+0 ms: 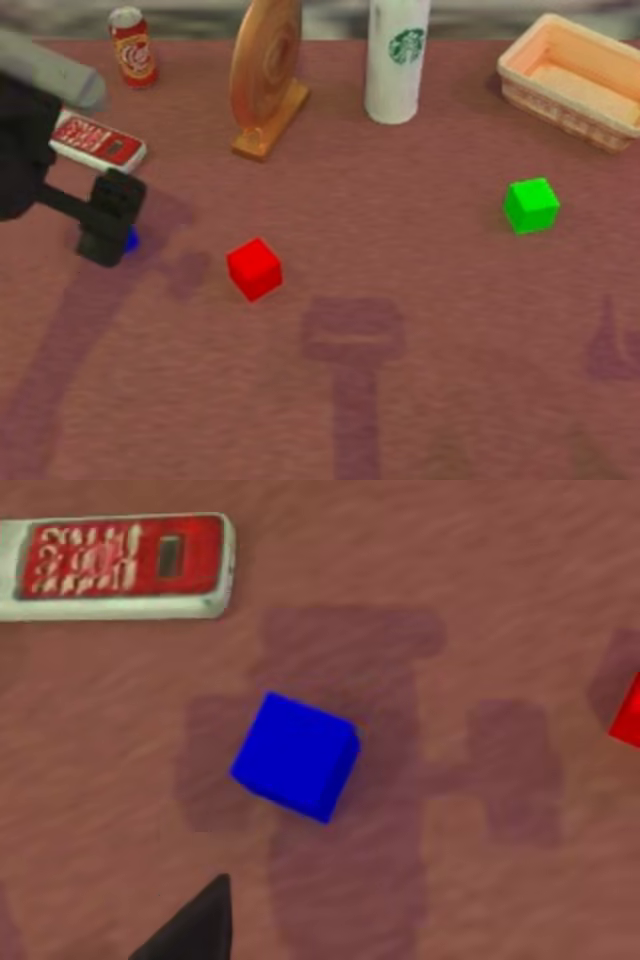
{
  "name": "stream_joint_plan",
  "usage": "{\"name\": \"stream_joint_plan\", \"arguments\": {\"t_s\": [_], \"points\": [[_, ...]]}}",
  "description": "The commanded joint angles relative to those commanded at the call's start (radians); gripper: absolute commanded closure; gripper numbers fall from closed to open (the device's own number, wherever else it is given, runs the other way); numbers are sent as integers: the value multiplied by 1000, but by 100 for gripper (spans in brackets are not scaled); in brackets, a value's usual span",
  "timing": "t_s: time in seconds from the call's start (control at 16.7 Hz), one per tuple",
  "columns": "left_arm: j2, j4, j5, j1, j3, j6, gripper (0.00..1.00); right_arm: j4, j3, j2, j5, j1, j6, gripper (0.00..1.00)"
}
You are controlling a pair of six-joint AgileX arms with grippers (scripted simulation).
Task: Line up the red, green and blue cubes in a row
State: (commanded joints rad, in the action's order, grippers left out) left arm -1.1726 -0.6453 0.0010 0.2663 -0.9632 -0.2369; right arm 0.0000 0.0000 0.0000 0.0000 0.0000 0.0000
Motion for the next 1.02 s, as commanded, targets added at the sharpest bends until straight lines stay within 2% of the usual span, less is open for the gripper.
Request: {"name": "stream_joint_plan", "arguments": {"t_s": [0.24, 0.54, 0.78, 1.02], "points": [[-425, -231, -1, 92, -321, -82, 0, 0, 0, 0, 0, 0, 0, 0], [-810, -443, 0, 182, -656, -162, 0, 0, 0, 0, 0, 0, 0, 0], [-985, -534, 2, 223, -817, -198, 0, 0, 0, 0, 0, 0, 0, 0], [-1011, -549, 2, 230, -844, -204, 0, 0, 0, 0, 0, 0, 0, 0]]}}
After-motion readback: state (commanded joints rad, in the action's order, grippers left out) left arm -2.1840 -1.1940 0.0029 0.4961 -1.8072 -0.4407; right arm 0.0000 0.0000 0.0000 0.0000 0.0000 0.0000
